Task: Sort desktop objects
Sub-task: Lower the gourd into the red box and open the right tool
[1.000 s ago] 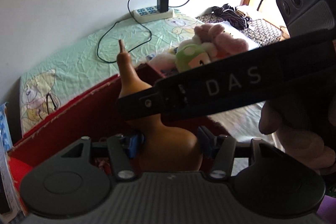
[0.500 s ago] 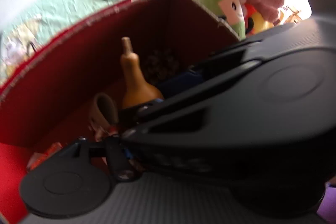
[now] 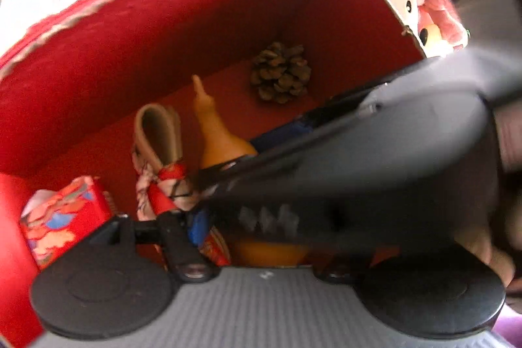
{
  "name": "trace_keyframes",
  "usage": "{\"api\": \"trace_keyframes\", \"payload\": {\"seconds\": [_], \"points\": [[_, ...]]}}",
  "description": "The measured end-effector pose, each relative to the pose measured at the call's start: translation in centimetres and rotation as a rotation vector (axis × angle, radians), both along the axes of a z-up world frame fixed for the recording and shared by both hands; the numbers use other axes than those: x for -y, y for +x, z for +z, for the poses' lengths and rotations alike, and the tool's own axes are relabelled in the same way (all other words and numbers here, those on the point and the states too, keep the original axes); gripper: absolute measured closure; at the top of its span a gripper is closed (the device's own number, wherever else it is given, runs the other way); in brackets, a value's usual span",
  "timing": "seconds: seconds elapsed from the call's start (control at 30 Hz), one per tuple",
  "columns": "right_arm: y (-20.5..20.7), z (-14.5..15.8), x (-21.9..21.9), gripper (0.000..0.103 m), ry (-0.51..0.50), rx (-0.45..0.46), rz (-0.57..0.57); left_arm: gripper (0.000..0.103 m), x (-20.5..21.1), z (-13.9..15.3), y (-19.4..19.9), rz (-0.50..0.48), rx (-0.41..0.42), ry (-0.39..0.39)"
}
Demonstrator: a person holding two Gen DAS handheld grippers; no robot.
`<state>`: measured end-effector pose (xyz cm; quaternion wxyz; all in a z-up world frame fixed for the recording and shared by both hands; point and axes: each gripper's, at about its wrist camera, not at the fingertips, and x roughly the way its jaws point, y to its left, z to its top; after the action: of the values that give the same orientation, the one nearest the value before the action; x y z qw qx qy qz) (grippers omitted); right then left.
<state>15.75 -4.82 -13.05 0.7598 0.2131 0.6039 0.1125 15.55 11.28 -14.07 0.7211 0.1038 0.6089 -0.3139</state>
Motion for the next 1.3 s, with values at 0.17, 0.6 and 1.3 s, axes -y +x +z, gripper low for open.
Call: {"api": "trace_keyframes", "payload": {"seconds": [0.17, 0.6, 1.3], "points": [[-0.2, 0.0, 0.0, 0.058, 0.044, 0.016, 0.020, 0.018, -0.1, 0.5, -0.8, 0.044, 0.101, 0.058], [-1.7, 1.1, 0.3, 0.059, 0.055, 0.151, -0.024, 0.015, 0.3, 0.9, -0.7, 0.096, 0.151, 0.041], [-4.0, 3.6, -0.7, 0.065, -0.123, 0.396, -0.075, 0.012, 0.2, 2.5, -2.6, 0.180, 0.343, 0.075]]}}
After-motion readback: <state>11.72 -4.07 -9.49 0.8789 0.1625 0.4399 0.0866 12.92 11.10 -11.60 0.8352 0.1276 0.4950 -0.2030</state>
